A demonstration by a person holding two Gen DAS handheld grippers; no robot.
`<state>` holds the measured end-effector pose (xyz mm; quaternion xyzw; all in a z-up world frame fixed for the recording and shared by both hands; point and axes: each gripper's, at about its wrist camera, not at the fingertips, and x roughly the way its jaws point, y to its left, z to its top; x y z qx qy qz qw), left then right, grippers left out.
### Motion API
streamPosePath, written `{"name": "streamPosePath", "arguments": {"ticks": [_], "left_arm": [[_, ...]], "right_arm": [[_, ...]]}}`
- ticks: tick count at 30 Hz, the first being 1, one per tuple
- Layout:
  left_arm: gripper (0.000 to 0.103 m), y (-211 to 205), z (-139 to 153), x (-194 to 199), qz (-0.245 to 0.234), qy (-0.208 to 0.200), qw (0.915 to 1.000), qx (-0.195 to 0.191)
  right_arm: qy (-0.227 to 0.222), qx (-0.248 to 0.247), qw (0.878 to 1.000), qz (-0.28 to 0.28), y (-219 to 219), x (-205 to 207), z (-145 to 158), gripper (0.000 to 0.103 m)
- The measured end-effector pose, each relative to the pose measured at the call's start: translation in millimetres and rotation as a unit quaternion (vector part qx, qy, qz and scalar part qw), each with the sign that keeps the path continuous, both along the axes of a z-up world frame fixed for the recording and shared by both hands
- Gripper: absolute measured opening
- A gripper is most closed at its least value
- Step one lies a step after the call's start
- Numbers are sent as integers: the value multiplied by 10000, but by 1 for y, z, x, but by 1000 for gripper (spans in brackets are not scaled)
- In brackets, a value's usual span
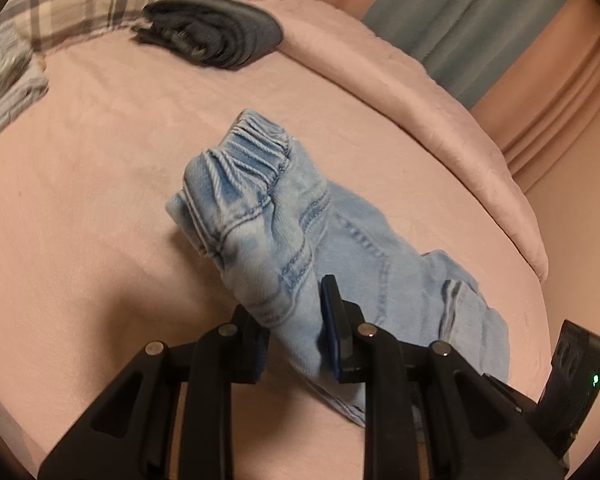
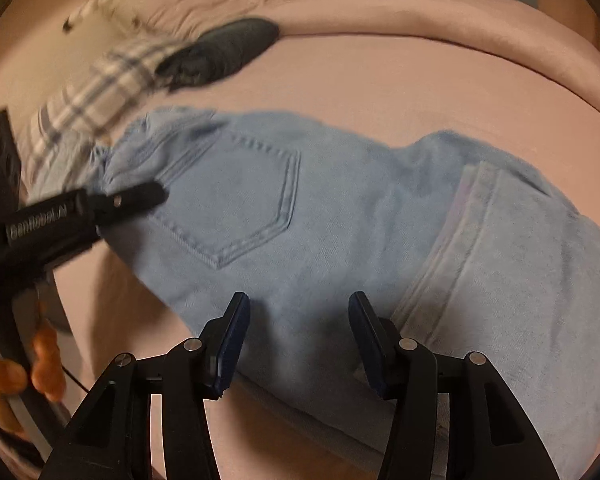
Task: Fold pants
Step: 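Lift the waistband with the left tool and fold it over the legs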
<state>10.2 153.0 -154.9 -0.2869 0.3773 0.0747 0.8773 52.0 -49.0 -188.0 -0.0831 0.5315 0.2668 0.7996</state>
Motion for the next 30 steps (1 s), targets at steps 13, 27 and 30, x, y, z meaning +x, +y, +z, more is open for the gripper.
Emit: {"name": "streamPosePath", "arguments": {"ticks": [13, 27, 30], "left_arm": [[23, -48, 46, 7, -706, -575, 9924, 824], [23, -159, 48, 13, -2532, -947, 9408, 2043], [23, -181, 34, 16, -3001, -818, 9233, 2253]], "right_arm": [[578, 1406, 9841, -915, -54, 19, -5, 54], [1902, 5421, 7857, -2294, -172, 43, -32, 75], [1952, 5607, 7675, -2419, -183, 44, -36, 78]]}}
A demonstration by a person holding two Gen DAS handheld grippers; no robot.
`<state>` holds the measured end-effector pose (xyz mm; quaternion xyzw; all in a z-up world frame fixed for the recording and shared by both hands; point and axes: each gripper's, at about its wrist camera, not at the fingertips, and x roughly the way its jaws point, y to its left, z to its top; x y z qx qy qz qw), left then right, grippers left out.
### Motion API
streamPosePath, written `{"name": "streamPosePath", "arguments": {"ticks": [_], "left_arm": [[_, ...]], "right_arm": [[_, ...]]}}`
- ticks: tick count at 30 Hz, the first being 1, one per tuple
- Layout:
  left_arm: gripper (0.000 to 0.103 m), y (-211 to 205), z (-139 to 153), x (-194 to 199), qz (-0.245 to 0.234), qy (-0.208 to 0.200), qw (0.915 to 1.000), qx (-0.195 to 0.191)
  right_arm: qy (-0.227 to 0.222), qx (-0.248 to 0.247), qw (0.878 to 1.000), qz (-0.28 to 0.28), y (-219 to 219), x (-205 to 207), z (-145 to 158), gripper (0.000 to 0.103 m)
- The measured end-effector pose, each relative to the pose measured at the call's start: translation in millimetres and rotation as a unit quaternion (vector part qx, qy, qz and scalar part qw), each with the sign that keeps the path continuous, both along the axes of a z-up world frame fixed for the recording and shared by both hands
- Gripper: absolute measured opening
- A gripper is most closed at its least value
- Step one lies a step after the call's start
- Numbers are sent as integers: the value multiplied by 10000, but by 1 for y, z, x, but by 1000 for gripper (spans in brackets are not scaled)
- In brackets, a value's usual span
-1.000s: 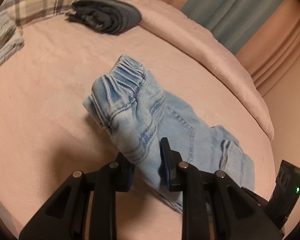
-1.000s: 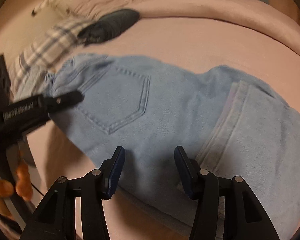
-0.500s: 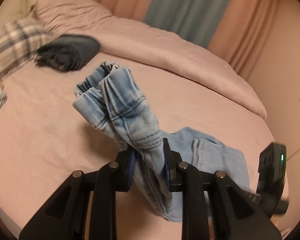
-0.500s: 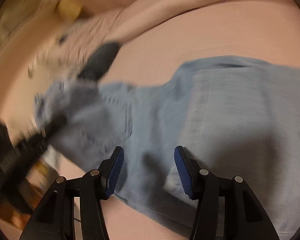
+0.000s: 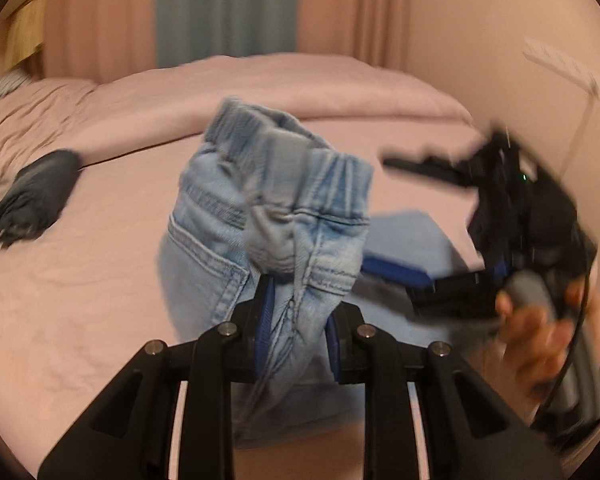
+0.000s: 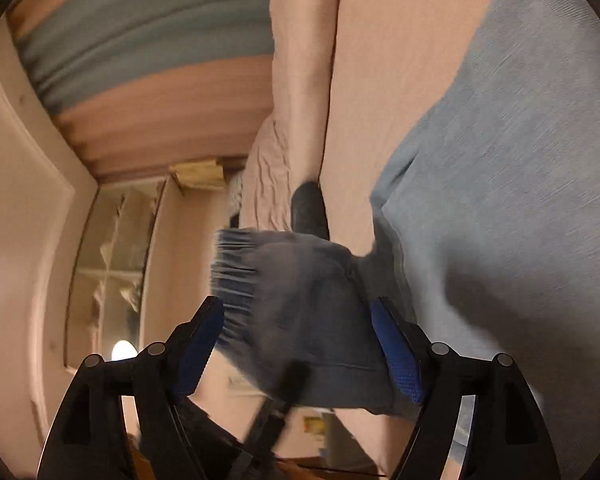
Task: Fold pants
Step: 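Lift the waistband with the left tool and fold it over the legs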
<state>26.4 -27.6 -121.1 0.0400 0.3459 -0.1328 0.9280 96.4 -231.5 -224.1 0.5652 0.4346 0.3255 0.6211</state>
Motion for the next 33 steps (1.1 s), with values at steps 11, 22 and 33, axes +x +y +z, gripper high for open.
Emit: {"name": "streamPosePath", "arguments": {"ticks": [11, 22, 33], "left_arm": [[27, -12, -25, 6, -493, 584, 9964, 357], [50, 7, -16, 9, -355, 912, 9947, -307], [86, 84, -4, 9, 978, 821, 9788, -1602]], "right_arm": [[338, -1405, 9888, 362, 6, 14, 5, 89], [171, -2336, 9703, 601, 20, 29, 9, 54], [-199, -2948, 9541, 497, 16, 12, 22, 43]]}}
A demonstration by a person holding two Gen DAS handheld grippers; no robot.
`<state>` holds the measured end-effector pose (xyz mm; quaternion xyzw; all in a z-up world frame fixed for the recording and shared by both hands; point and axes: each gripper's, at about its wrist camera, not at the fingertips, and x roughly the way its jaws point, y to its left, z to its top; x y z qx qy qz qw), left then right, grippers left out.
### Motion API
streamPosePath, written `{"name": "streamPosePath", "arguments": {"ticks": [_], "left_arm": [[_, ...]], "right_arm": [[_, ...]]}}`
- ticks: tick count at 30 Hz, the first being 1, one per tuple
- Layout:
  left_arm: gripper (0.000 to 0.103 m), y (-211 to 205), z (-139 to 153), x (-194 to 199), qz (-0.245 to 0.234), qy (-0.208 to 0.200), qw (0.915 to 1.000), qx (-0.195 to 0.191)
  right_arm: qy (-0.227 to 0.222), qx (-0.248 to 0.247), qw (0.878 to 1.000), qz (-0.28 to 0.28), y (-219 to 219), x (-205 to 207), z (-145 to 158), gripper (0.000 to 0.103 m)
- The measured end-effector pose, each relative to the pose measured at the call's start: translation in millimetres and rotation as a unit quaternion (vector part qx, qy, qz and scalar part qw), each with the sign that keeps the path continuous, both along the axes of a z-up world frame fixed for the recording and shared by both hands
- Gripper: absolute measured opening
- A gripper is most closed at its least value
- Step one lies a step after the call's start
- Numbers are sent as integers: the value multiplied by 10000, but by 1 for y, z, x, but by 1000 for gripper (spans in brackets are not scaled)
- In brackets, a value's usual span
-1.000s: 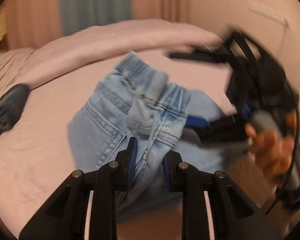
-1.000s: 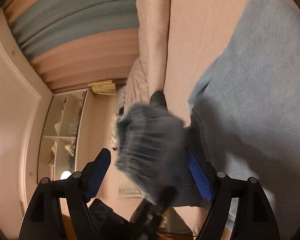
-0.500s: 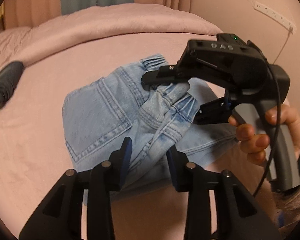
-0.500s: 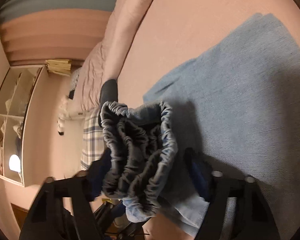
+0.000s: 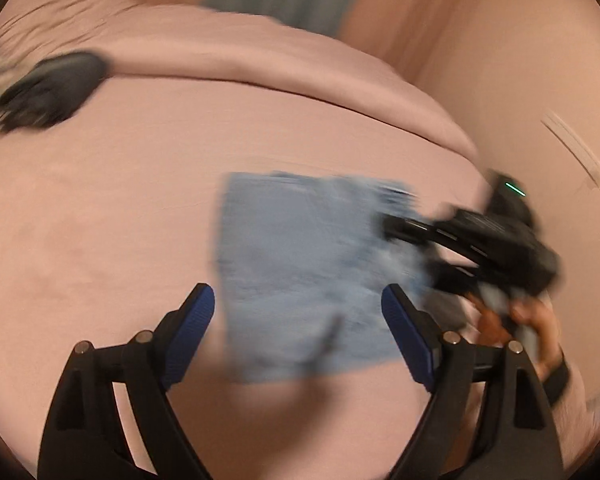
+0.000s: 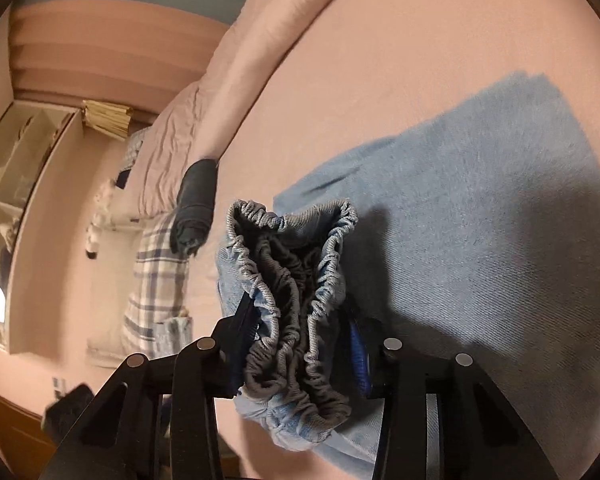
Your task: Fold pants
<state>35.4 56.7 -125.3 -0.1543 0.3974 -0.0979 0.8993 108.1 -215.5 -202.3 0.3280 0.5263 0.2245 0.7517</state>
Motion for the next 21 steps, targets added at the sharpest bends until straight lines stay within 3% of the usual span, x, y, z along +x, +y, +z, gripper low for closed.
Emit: {"name": "streamPosePath", "arguments": {"ticks": [3, 9, 16, 21], "left_arm": [[86, 16, -14, 18, 321, 235, 9989, -230], [86, 10, -28, 33, 302, 510, 9972, -452], [85, -32, -19, 61, -115, 458, 9988, -152], [85, -45, -20, 79, -244, 510, 9984, -67]], "right_arm": [[-304, -211, 9993, -72, 4, -9, 12, 41], [-638, -222, 9966, -474, -22, -31, 23, 41], [-704, -325, 9923, -964, -55, -43, 22, 41], [-756, -377, 9917, -966, -53, -43, 22, 41]]}}
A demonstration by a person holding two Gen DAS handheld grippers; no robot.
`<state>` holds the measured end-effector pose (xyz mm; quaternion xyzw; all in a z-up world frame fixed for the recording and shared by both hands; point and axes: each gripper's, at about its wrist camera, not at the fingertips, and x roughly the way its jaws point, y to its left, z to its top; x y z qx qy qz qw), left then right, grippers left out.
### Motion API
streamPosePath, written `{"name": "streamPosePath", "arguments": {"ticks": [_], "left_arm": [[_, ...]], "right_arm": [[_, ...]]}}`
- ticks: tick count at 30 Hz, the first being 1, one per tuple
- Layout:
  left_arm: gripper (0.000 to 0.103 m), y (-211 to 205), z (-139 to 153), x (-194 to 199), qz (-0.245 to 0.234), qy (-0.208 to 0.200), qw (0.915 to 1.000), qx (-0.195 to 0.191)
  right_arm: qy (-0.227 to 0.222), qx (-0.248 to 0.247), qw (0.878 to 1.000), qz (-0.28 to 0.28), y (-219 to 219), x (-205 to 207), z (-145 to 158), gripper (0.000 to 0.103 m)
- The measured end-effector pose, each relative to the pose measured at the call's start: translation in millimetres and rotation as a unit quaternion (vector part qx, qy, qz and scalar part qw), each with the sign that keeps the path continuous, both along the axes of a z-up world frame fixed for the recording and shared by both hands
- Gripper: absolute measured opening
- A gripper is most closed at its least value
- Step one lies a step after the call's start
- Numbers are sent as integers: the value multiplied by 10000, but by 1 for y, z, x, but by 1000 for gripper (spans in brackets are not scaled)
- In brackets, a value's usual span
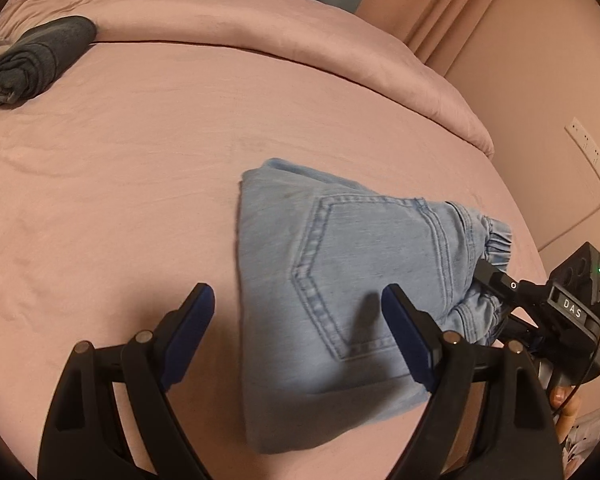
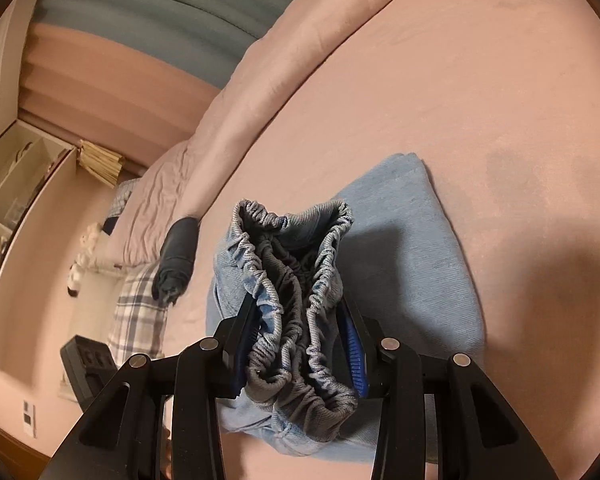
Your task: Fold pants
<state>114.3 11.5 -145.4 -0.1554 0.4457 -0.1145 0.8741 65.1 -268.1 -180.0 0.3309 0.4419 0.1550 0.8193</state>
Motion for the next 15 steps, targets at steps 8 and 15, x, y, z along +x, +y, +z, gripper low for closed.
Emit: {"name": "streamPosePath", "arguments": {"ticks": [8, 15], "left_arm": [[85, 0, -7, -4, -37, 100, 9999, 70], [85, -3, -9, -7, -166, 101, 9996, 187]], "right_arm": [[-120, -60, 9999, -41, 5, 1, 7, 41], [-114, -148, 9998, -118, -5, 1, 8, 41]]}}
